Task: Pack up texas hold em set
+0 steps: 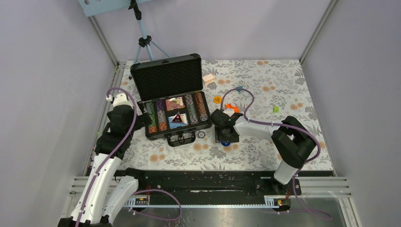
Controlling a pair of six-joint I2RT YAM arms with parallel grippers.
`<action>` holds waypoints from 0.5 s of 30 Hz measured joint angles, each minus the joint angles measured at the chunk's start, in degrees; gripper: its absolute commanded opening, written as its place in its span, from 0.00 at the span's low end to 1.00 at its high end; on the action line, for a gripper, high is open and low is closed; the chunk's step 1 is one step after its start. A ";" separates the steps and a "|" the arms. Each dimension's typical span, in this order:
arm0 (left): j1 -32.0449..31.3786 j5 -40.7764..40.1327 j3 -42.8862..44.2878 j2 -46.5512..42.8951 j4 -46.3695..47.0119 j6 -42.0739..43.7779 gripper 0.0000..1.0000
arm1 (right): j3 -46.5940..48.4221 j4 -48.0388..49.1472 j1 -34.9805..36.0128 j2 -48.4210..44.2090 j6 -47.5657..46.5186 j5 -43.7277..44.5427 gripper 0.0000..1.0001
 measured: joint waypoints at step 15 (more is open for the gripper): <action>0.00 0.00 0.00 0.00 0.00 -0.02 0.99 | 0.15 -0.35 0.17 -0.07 0.20 0.72 0.51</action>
